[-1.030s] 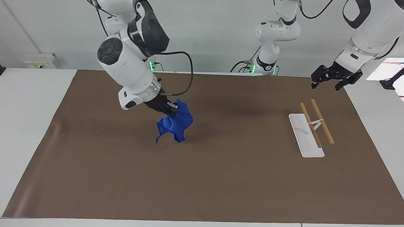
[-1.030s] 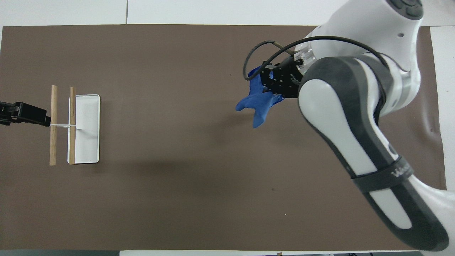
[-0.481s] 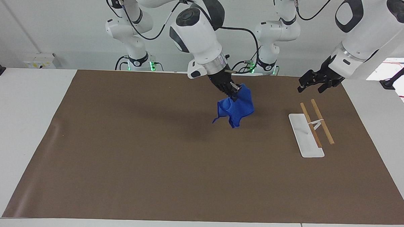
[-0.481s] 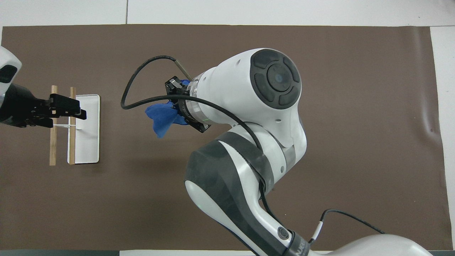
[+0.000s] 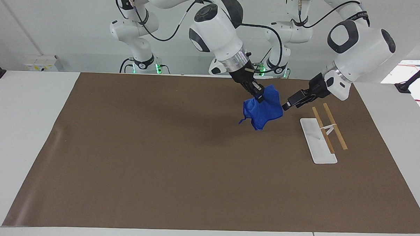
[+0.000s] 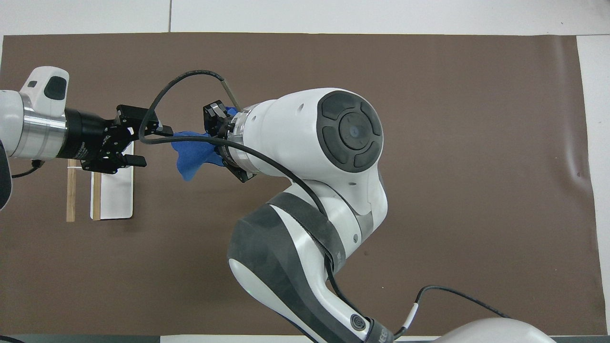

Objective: Right arm passes towel to left arm to hang
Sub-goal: 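Grasp the towel with the left gripper while the right gripper holds it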

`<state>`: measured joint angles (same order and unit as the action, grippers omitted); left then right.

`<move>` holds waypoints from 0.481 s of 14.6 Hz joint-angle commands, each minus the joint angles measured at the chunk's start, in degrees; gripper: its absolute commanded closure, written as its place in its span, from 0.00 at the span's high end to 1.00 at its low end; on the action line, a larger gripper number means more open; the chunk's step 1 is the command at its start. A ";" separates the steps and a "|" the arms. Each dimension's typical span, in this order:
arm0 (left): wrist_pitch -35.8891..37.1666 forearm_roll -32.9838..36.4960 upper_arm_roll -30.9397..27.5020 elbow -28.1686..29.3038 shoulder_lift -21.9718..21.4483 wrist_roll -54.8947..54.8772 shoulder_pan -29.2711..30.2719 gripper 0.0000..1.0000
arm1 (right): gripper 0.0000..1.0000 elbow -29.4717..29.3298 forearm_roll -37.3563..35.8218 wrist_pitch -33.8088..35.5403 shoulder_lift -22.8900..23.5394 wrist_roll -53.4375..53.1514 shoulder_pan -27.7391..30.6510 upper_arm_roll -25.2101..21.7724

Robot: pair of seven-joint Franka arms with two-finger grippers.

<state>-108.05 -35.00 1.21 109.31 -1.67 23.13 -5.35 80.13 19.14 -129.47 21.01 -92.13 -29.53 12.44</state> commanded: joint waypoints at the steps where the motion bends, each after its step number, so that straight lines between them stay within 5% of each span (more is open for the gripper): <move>1: -3.21 -4.10 -0.42 0.73 0.87 2.71 -2.55 1.00 | 0.00 0.82 1.34 -1.23 -0.36 -0.51 0.18 0.04; 5: -6.47 -4.73 -0.42 0.64 2.02 6.04 -5.55 0.99 | 0.00 0.99 1.34 -1.23 -0.36 -0.51 0.18 0.04; 6: -6.56 -4.73 -0.42 0.47 2.02 7.18 -5.90 0.90 | 0.00 1.17 1.25 -1.31 -0.36 -0.33 0.18 0.04; 7: -7.08 -4.73 -0.51 0.38 2.02 8.85 -7.12 0.64 | 0.00 1.17 1.33 -1.31 -0.36 -0.42 0.18 0.04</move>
<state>-113.61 -38.87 1.31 109.37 0.63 29.44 -10.75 80.25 19.16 -129.47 21.02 -92.14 -29.53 12.37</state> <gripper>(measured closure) 0.031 0.925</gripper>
